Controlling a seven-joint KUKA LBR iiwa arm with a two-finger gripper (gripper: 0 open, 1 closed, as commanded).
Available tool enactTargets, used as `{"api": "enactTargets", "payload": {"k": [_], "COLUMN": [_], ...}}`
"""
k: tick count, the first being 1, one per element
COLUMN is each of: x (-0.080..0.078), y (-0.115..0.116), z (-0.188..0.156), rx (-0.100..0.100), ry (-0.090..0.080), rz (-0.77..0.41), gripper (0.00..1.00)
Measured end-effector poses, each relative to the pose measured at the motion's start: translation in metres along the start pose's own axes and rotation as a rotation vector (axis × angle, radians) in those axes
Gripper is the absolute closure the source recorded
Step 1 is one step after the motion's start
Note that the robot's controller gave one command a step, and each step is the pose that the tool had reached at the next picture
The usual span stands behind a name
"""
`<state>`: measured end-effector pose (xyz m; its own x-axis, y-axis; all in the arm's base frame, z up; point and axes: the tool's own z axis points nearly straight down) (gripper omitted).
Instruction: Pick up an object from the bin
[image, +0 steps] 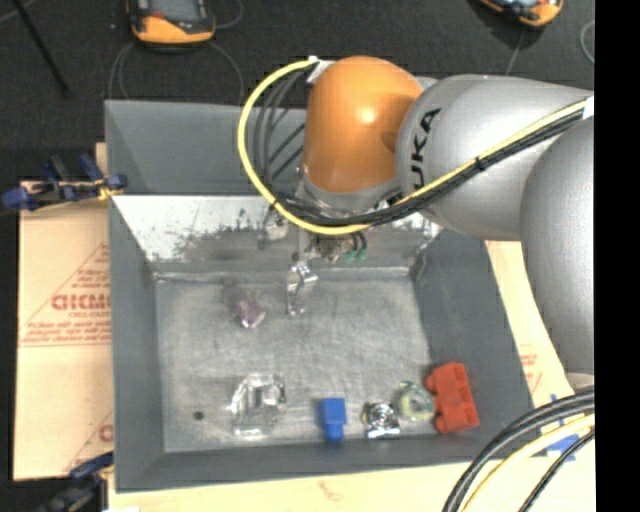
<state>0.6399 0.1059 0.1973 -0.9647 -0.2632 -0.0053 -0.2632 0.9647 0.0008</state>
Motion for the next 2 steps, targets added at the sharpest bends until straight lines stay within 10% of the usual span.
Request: {"api": "enactTargets", "payload": {"k": [1,2], "x": [0.0132,0.0101], "y": [0.0088,0.0097], "z": [0.1213,0.1174], "rx": [0.005,0.004], "ry": [-0.012,-0.024], "rz": [-0.221,-0.219], "gripper": [0.0,1.0]}}
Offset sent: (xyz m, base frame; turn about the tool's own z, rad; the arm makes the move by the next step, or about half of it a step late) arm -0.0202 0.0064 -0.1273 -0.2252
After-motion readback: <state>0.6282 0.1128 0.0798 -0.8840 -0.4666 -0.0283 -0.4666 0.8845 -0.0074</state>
